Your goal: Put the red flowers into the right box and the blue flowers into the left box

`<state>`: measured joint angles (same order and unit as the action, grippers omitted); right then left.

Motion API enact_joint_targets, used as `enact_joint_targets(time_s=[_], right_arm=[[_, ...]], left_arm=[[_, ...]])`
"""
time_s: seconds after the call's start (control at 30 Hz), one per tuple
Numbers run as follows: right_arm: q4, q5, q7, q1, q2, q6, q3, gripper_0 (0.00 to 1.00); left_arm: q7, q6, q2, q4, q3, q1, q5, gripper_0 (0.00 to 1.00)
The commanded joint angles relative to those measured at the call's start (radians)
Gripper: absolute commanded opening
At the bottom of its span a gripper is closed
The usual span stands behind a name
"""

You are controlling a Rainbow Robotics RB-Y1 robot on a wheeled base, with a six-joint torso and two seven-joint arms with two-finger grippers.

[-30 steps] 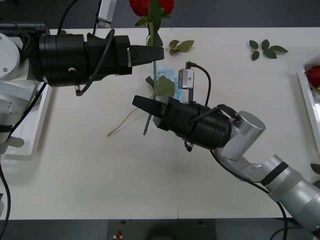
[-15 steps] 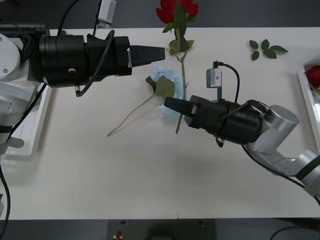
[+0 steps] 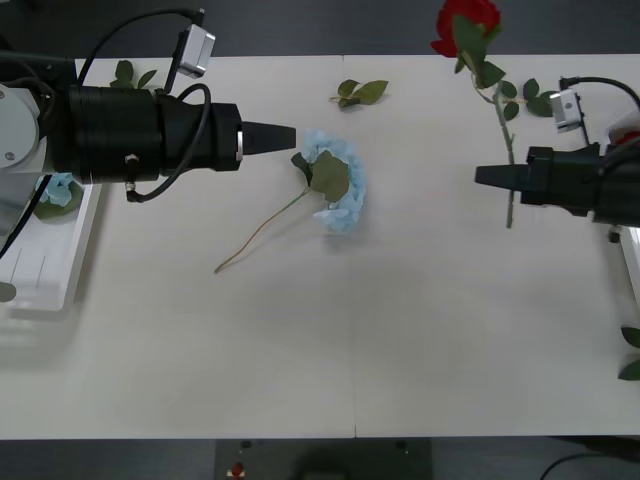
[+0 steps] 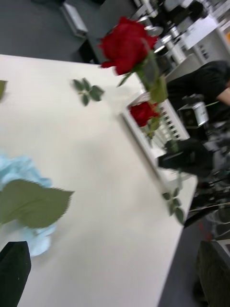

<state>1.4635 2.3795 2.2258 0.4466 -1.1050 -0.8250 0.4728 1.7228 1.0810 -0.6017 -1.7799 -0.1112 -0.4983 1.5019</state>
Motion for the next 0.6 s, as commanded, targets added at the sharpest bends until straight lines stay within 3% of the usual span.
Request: enact_joint_targets(time_s=[0.03, 0.3, 0.6], right_arm=[[-0.006, -0.040, -0.126, 0.024, -0.111, 0.007, 0.000, 0.00], [-0.157, -0.146, -0.152, 0.023, -0.254, 0.007, -0.002, 0.00], [-0.312, -0.220, -0.135, 0.014, -0.314, 0.003, -0.002, 0.00]], left_arm=[[0.012, 0.004, -0.072, -0.023, -0.051, -0.003, -0.086, 1.00], [-0.005, 0.004, -0.136, -0.013, -0.156, -0.023, -0.313, 1.00], [0.018, -0.001, -0.112, 0.129, -0.298, -0.118, -0.456, 1.00]])
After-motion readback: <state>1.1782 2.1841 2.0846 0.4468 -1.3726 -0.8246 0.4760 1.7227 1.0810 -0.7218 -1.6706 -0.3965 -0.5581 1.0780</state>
